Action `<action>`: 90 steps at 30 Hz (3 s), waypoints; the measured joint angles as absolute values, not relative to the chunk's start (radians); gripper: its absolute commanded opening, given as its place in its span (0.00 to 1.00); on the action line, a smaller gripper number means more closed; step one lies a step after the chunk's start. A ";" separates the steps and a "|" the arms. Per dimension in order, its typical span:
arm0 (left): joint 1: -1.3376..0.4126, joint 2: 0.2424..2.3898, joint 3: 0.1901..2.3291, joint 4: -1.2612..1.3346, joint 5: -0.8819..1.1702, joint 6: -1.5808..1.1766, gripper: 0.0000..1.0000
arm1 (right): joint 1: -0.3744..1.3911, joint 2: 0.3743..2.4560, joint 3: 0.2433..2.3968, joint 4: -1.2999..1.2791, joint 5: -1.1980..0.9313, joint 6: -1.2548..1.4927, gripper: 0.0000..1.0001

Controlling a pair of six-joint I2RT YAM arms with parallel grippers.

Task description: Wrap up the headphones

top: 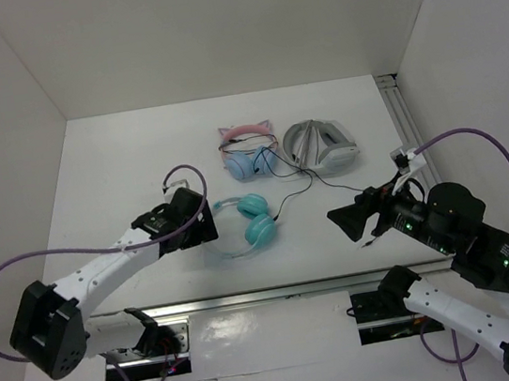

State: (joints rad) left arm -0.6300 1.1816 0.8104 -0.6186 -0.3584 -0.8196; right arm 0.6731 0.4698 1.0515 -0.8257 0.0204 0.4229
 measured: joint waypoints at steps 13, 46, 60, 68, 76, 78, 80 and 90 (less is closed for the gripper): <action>-0.492 1.478 0.777 -0.357 -0.222 -0.811 0.73 | 0.664 0.405 0.957 -0.751 -0.044 0.450 1.00; -0.646 0.921 1.295 -1.064 -0.449 -0.779 0.00 | 0.663 0.404 0.755 -0.385 -0.256 0.402 1.00; -0.609 0.935 1.987 -1.391 -0.416 -0.525 0.00 | 0.663 0.502 0.733 0.122 -0.475 0.324 0.96; -0.609 1.033 1.987 -1.428 -0.386 -0.497 0.00 | 0.663 0.600 0.719 0.275 -0.605 0.349 0.82; -0.609 1.023 1.988 -1.429 -0.360 -0.499 0.00 | 0.731 0.751 0.602 0.524 -0.616 0.399 0.82; -0.609 1.015 1.988 -1.428 -0.354 -0.500 0.00 | 0.767 0.813 0.588 0.562 -0.588 0.397 0.81; -0.609 1.009 1.987 -1.428 -0.352 -0.500 0.00 | 0.803 0.881 0.581 0.601 -0.571 0.395 0.76; -0.609 1.003 1.995 -1.432 -0.354 -0.505 0.00 | 0.956 1.047 0.485 0.783 -0.453 0.369 0.49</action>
State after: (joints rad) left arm -0.6090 1.0035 1.9953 -1.4319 -0.3538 -0.5049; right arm 0.9562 1.0473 0.4847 0.7834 -0.4530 0.3695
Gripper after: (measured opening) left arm 0.186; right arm 0.489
